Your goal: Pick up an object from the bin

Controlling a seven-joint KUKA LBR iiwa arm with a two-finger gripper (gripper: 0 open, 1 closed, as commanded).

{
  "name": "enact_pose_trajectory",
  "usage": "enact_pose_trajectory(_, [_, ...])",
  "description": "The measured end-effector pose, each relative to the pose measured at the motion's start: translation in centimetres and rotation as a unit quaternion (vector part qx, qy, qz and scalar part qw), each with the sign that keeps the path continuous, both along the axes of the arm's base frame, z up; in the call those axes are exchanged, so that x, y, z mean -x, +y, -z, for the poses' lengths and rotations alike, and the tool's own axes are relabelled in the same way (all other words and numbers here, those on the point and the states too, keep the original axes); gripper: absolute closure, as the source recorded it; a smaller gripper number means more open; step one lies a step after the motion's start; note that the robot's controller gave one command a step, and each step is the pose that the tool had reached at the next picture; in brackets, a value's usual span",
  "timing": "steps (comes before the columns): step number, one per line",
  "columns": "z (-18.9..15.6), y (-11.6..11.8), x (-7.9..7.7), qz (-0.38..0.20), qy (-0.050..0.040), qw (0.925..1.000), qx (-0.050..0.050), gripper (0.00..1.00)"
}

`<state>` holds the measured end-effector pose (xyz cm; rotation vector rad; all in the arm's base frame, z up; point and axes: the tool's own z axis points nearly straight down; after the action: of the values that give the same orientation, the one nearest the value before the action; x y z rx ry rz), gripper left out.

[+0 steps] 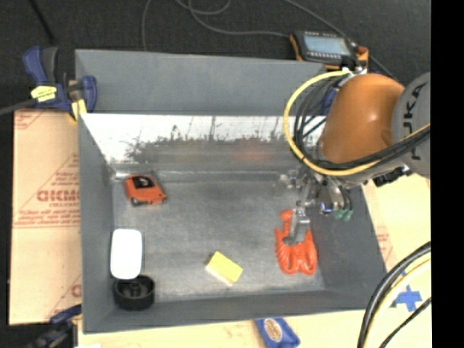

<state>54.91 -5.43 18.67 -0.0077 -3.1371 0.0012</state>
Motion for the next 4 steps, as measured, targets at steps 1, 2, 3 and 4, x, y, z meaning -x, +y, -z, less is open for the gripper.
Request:
enact_pose_trajectory(1, [-0.5, 0.0, -0.2, -0.001, -0.0043, 1.0000, 0.000, 0.00])
enact_pose_trajectory(2, [1.5, 6.4, 2.9, 0.038, -0.0039, 0.9993, 0.000, 0.00])
enact_pose_trajectory(3, [4.6, 9.4, 3.9, 0.151, -0.0030, 0.9885, -0.001, 0.00])
enact_pose_trajectory(4, [5.4, 9.3, 4.5, 0.141, -0.0014, 0.9900, 0.000, 0.00])
